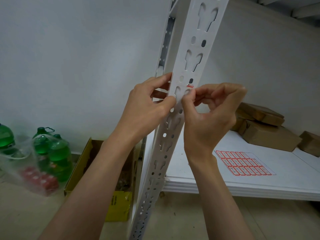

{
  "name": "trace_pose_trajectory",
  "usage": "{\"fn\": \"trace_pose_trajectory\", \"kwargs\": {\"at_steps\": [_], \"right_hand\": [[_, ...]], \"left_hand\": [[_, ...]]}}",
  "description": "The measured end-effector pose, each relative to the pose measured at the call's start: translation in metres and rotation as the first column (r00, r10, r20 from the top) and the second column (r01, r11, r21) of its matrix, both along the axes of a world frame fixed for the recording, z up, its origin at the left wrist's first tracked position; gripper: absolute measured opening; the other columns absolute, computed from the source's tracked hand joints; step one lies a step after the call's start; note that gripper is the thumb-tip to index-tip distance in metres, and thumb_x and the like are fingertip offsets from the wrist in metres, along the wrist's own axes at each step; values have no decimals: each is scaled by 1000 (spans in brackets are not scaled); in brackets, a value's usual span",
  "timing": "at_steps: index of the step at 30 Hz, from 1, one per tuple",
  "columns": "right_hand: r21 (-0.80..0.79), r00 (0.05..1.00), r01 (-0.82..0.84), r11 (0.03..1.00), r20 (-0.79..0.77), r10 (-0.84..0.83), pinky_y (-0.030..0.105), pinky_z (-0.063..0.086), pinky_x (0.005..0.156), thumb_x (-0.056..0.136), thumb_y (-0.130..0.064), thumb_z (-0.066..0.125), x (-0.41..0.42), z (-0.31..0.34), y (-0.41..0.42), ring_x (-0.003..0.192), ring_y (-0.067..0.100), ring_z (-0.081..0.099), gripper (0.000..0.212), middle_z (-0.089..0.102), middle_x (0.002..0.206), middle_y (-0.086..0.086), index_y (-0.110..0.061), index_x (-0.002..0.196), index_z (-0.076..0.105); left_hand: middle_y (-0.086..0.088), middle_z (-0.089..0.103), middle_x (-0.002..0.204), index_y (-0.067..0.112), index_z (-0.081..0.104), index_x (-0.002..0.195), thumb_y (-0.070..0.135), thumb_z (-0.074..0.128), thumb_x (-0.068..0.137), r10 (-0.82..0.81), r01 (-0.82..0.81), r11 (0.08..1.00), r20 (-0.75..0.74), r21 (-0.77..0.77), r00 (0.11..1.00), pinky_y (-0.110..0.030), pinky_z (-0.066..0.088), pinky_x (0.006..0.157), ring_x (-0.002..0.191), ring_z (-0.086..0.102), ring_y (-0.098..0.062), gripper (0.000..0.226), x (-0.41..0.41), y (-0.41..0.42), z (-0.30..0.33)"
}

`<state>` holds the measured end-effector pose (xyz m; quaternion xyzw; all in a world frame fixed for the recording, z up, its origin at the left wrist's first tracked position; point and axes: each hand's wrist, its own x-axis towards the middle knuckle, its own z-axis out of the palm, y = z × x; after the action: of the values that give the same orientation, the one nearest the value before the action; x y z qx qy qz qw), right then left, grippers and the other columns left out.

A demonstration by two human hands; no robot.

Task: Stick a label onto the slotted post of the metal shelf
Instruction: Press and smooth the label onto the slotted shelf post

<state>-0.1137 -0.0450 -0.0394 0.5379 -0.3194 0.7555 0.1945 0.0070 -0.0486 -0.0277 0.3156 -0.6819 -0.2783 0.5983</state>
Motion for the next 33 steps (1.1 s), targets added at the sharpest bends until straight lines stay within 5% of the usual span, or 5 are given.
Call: {"fn": "trace_pose_trajectory", "kwargs": {"at_steps": [6,10,17,23,33], "right_hand": [[49,996,-22,999,86,18,24,56,78,95,-12,58,-11,8,2,90,13,63,11,61,100,0,-20,102,59],[216,982,-85,973,184,45,28,59,77,101,-15,55,-26,6,-2,91,20,67,16,67,105,-1,-22,102,69],[522,951,-242,818,294,94,20,58,67,98,-5,60,-56,-11,-10,66,5,68,20,72,80,-4,-18,90,73],[616,944,-268,741,321,75,13,55,60,90,-12,75,-70,-23,-11,64,7,70,14,72,72,-10,-23,82,74],[740,955,-279,611,283,93,41,62,76,82,-13,82,-77,-32,-12,61,17,71,8,74,71,3,-11,79,76]], "left_hand": [[18,64,119,31,53,142,29,65,95,60,-60,998,17,-8,998,1,47,71,100,64,0,48,-3,-1,0],[11,56,126,27,44,141,37,73,89,198,-205,972,-66,-112,978,-9,54,81,104,63,-6,60,-12,2,-2],[-8,63,95,5,75,98,24,80,86,537,-540,656,-177,-528,825,-8,45,79,87,54,-11,23,-24,3,-5],[-10,68,85,3,79,94,17,78,87,586,-548,609,-140,-574,798,-6,39,74,78,57,-18,15,-32,6,-6],[-9,68,81,4,77,85,14,76,90,649,-604,531,-173,-595,740,-11,36,70,75,59,-22,11,-38,5,-5]]}}
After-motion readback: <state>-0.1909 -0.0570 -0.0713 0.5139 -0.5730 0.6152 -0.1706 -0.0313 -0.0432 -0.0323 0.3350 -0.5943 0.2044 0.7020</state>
